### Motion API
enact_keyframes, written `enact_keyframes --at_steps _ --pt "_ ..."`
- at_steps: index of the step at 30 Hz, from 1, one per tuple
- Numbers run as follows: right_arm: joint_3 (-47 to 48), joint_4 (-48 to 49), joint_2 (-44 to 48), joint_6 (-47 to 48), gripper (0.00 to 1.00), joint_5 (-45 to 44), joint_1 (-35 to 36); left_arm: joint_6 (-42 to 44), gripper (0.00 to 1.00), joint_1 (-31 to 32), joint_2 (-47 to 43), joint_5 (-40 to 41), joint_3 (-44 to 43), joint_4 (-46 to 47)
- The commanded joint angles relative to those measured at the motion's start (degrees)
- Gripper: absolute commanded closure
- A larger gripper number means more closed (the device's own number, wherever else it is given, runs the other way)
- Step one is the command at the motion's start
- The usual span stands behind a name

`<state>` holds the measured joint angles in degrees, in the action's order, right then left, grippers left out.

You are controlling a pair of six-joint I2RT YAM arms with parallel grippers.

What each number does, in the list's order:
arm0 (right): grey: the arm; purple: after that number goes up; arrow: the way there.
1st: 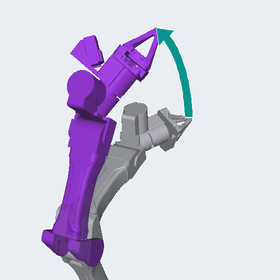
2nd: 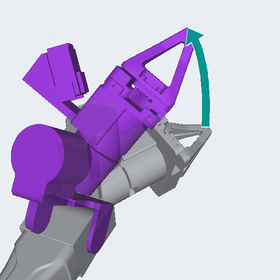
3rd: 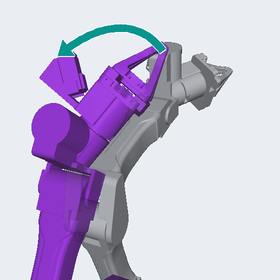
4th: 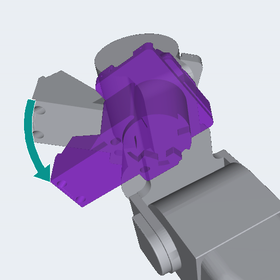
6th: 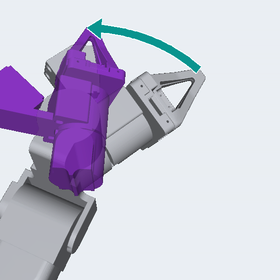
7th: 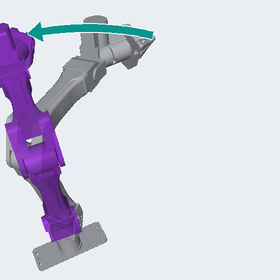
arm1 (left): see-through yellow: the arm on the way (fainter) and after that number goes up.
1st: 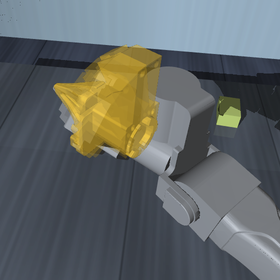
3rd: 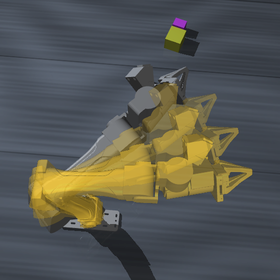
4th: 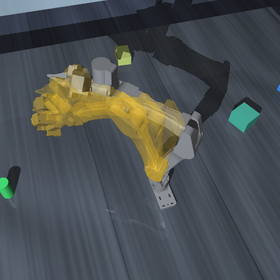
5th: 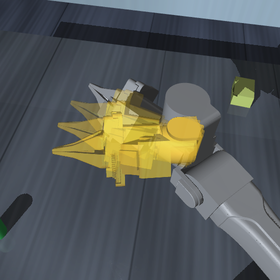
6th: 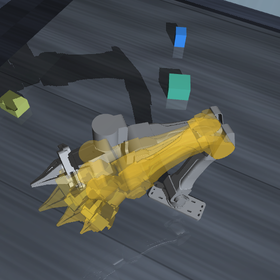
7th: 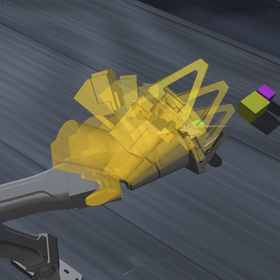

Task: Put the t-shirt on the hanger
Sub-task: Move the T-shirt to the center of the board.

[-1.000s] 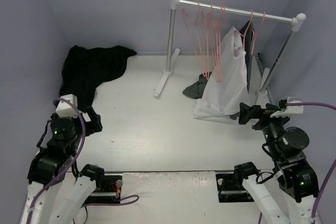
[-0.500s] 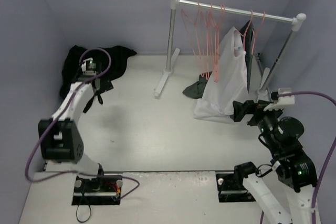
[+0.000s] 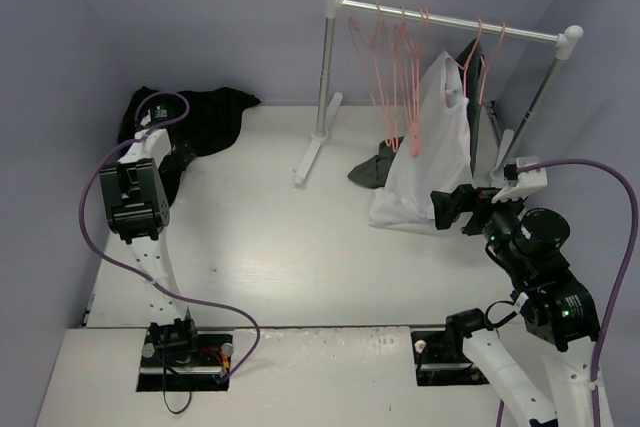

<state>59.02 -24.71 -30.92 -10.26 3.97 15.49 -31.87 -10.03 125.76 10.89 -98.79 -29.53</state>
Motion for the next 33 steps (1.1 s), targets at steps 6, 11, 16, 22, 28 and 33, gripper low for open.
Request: enact_keyframes --at_steps 6,11,16,22,28,33 --pt "3.1 3.0 -0.5 0.4 0.0 0.4 0.4 -2.7 1.0 -0.5 1.9 -9.3 -0.7 -2.0" --pt "6.2 2.5 -1.5 3.6 0.0 0.5 0.4 -4.1 1.0 6.7 -9.4 -10.8 14.9 0.3" --pt "7.4 2.1 -3.1 5.4 0.0 2.0 0.4 -9.9 1.0 27.0 -29.0 -10.0 32.5 0.8" --pt "6.9 1.9 -4.5 6.4 0.0 5.5 0.4 -24.9 0.66 49.8 -47.8 -7.6 46.4 -0.5" --pt "7.6 1.7 -7.4 7.9 0.0 10.3 0.5 -23.4 0.33 51.0 -56.0 -2.4 44.9 -6.7" --pt "7.8 1.7 -11.2 7.7 0.0 16.4 0.7 -19.0 0.33 44.9 -58.6 -3.4 44.8 -9.8"
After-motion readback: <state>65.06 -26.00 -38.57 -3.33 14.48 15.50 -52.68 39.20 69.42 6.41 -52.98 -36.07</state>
